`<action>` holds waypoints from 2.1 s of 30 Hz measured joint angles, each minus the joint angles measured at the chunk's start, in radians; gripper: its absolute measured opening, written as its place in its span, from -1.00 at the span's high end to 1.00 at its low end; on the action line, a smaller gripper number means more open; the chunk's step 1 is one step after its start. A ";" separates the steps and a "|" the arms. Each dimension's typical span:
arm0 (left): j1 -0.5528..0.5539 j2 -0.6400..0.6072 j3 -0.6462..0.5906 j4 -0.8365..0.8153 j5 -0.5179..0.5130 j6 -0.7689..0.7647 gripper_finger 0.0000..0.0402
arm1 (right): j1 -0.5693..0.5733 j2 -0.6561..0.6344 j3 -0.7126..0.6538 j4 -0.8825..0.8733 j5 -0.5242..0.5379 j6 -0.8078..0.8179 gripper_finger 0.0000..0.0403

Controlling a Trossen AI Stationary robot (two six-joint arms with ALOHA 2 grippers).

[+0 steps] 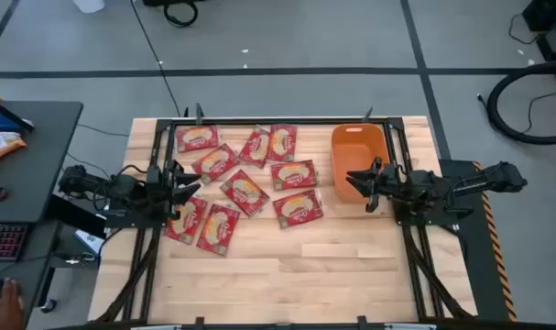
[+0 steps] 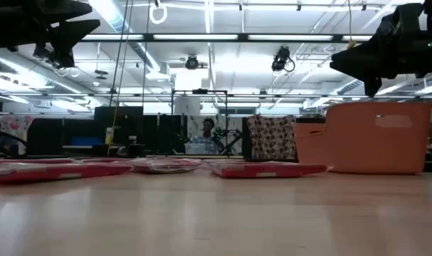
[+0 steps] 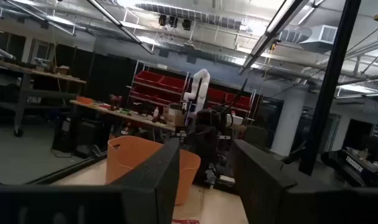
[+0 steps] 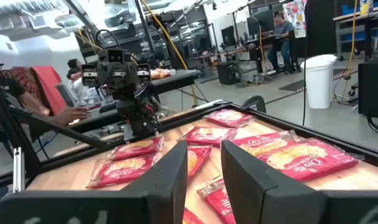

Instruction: Sort popcorn bags into baskets

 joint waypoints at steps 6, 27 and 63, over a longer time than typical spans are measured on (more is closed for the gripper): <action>0.000 0.000 0.000 0.000 0.000 0.000 0.26 | 0.000 0.000 0.000 0.000 0.000 0.000 0.49; 0.000 0.000 0.000 0.000 0.000 0.000 0.26 | 0.000 0.000 0.000 0.000 0.000 0.000 0.49; 0.000 0.000 0.000 0.623 -0.026 -0.250 0.26 | -0.067 0.007 0.075 0.463 0.147 0.190 0.49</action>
